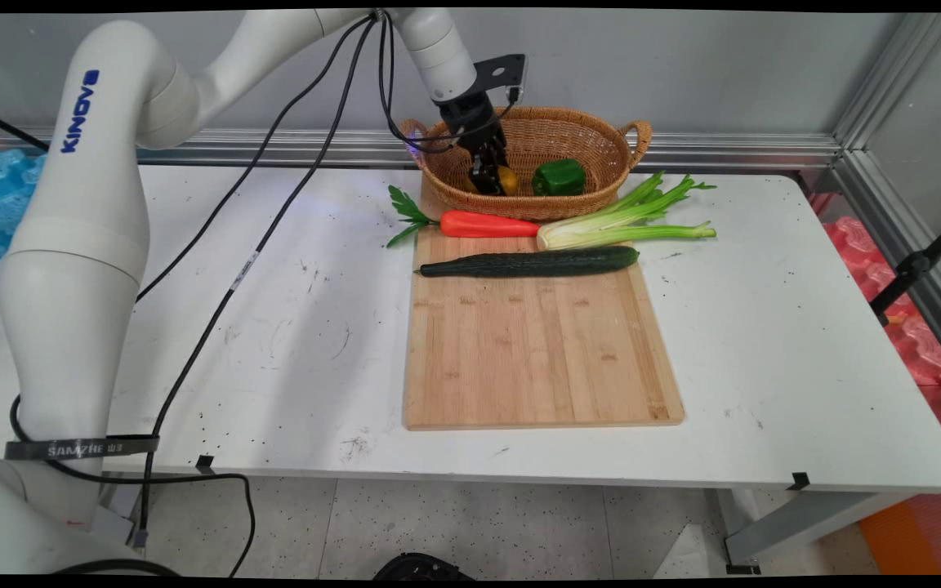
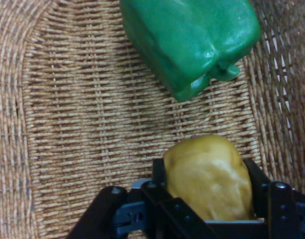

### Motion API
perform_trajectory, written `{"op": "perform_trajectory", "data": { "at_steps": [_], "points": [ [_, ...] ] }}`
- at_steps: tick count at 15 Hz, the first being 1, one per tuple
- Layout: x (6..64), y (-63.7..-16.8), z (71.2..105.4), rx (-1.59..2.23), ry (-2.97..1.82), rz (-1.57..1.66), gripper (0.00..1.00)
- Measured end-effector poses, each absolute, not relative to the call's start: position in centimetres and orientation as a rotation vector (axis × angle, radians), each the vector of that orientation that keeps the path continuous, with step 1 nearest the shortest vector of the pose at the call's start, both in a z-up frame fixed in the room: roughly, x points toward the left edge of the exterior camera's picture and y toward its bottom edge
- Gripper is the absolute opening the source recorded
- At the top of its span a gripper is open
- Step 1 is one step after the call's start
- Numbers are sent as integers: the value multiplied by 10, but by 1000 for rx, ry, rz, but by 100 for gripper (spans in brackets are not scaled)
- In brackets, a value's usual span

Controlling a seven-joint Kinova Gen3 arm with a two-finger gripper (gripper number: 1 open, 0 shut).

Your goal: Place the picked object on the cutting board

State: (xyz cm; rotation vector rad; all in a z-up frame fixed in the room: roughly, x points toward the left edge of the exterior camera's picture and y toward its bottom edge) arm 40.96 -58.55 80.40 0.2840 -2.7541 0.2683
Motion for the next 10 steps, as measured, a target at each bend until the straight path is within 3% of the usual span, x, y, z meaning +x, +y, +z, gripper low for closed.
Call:
{"op": "perform_trajectory", "data": {
  "at_steps": [5,10],
  "points": [
    [402,-585,825,307,-2724,324,0],
    [382,-563,868,396,-2640,411,0]
  ]
}}
